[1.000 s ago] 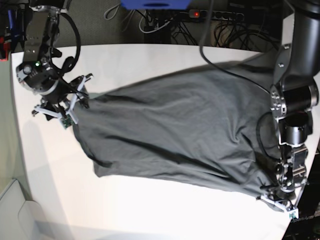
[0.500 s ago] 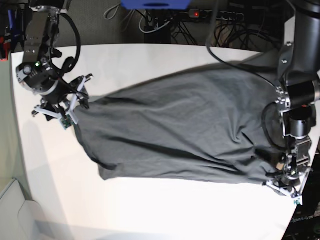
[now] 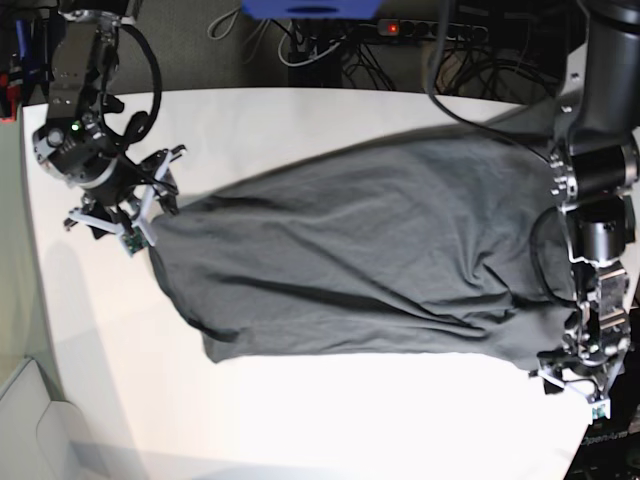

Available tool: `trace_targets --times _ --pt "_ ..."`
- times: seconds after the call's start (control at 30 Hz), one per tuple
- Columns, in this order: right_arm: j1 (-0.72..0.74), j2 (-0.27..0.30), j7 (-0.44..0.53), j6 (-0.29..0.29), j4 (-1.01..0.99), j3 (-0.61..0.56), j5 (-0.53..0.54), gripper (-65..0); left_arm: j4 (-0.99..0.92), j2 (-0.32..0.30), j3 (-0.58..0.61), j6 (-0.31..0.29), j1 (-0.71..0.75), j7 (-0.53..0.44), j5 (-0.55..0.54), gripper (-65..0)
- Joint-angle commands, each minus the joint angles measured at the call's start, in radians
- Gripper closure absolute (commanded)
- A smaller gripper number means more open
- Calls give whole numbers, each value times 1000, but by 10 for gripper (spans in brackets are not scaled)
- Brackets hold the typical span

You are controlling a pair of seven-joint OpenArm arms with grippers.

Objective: Layout the t-shirt on the table in an organized manner, then fold the t-shirt properly
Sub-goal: 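Release the edge and move the left gripper to the shirt's collar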

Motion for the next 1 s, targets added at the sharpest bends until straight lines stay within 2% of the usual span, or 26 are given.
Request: trace_targets --times 0.0,0.13,0.27,0.37,0.5,0.6,0.77,0.87,0.97 --pt "9 9 19 -4 16 2 9 -354 67 -7 -2 0 -19 3 -2 -398" --pt "9 9 19 -4 16 2 9 -354 238 -3 -4 0 56 140 -3 -398" --pt "9 7 19 -4 16 2 9 -354 407 13 -61 0 166 221 -3 -402" --pt "9 7 19 -4 16 2 9 -354 490 43 -153 0 242 231 -3 -402" --pt "9 7 19 -4 16 2 12 -354 558 50 -196 -2 305 251 -3 -402" --pt "9 7 16 -4 16 2 10 -354 630 53 -203 -2 367 318 -3 -402" --pt "9 7 13 -4 16 2 9 -355 797 113 -288 -3 515 425 -11 -403" --pt "9 7 11 -4 16 2 9 -355 863 148 -335 -3 608 436 -51 -403" --pt "9 7 11 -4 16 2 9 -356 869 154 -345 -3 687 433 -91 -403"
